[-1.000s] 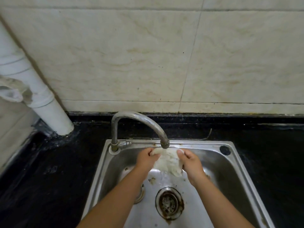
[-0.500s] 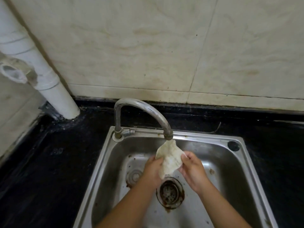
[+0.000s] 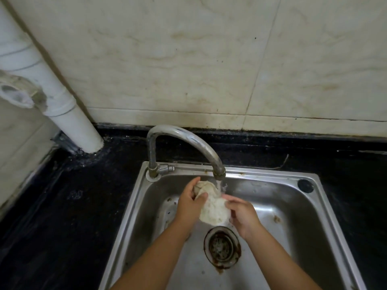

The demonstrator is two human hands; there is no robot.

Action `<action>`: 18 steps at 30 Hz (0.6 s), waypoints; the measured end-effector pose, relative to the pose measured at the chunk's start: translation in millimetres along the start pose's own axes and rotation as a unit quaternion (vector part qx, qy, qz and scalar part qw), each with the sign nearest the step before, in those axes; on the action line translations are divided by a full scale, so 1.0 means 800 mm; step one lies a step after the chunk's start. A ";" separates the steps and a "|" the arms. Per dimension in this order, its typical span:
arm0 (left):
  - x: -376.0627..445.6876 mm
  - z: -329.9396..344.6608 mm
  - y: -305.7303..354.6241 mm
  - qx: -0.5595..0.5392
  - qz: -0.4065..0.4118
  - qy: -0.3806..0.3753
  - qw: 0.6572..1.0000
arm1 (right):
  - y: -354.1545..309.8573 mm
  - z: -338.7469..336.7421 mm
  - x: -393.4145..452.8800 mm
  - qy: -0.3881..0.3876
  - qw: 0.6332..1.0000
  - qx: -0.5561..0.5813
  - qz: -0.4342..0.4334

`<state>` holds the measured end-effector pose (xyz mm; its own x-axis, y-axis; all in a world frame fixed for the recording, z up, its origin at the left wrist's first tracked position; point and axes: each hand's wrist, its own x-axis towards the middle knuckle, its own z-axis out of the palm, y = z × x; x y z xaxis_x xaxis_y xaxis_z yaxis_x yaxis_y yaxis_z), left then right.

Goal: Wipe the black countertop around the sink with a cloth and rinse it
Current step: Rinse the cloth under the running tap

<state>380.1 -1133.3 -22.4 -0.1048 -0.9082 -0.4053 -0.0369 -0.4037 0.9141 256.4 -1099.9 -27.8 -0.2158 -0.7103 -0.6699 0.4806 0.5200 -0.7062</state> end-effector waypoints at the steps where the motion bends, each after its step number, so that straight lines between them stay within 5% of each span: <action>1: 0.002 0.002 -0.003 0.005 -0.008 0.007 1.000 | 0.004 0.000 0.002 0.025 1.000 -0.003 -0.016; 9: 0.045 0.029 -0.011 0.014 -0.026 0.066 0.997 | 0.014 0.009 0.008 0.020 0.956 -0.178 -0.233; 13: 0.045 0.060 -0.026 -0.050 -0.098 0.013 0.994 | 0.030 0.007 0.006 0.050 0.872 -0.319 -0.368; 18: 0.031 0.066 -0.026 -0.103 -0.153 -0.011 0.983 | 0.035 -0.012 0.035 0.103 0.846 -0.392 -0.347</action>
<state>326.1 -1142.1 -51.0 -0.1421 -0.7388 -0.6588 0.1317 -0.6737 0.7271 255.3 -1100.5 -68.6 -0.3966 -0.9180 -0.0013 -0.5165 0.2244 -0.8264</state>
